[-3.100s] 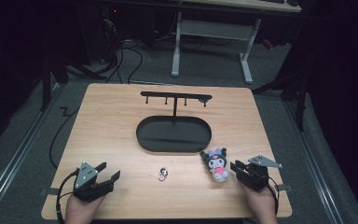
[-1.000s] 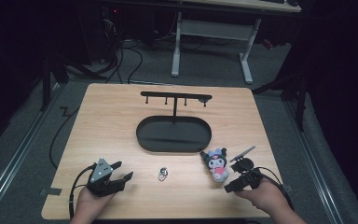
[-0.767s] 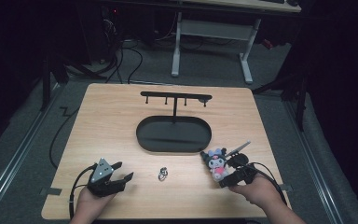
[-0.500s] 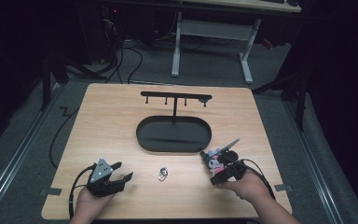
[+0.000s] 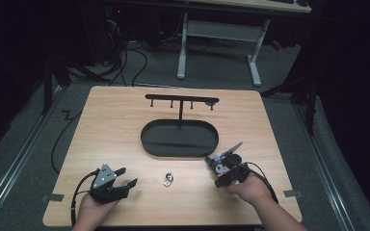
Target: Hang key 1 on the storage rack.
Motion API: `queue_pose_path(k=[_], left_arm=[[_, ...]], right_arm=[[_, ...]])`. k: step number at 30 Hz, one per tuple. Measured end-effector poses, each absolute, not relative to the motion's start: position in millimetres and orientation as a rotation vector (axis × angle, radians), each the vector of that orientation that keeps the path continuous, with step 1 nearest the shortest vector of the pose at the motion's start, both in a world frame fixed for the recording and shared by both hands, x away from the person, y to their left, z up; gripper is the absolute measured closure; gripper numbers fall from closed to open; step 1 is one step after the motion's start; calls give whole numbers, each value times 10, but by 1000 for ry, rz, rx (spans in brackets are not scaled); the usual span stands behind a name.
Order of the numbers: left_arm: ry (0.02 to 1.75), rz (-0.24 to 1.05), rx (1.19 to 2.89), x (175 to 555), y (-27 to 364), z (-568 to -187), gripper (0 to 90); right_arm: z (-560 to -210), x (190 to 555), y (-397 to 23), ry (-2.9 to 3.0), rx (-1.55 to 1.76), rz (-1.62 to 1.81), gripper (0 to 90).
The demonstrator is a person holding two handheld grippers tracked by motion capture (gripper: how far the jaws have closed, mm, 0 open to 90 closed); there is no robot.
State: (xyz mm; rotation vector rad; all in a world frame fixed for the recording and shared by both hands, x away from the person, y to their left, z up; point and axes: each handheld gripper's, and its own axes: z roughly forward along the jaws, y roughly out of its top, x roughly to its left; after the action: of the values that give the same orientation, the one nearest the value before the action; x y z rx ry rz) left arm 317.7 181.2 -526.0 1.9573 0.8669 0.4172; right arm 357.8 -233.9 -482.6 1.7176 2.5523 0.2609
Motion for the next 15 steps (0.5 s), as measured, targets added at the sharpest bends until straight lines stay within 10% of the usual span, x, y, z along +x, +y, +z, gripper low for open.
queue_pose_path(k=[15], left_arm=[[846,401,1963,3128,1752,-5242,379]], right_arm=[[-4798,3562,-2463,2518,1762,313,430]])
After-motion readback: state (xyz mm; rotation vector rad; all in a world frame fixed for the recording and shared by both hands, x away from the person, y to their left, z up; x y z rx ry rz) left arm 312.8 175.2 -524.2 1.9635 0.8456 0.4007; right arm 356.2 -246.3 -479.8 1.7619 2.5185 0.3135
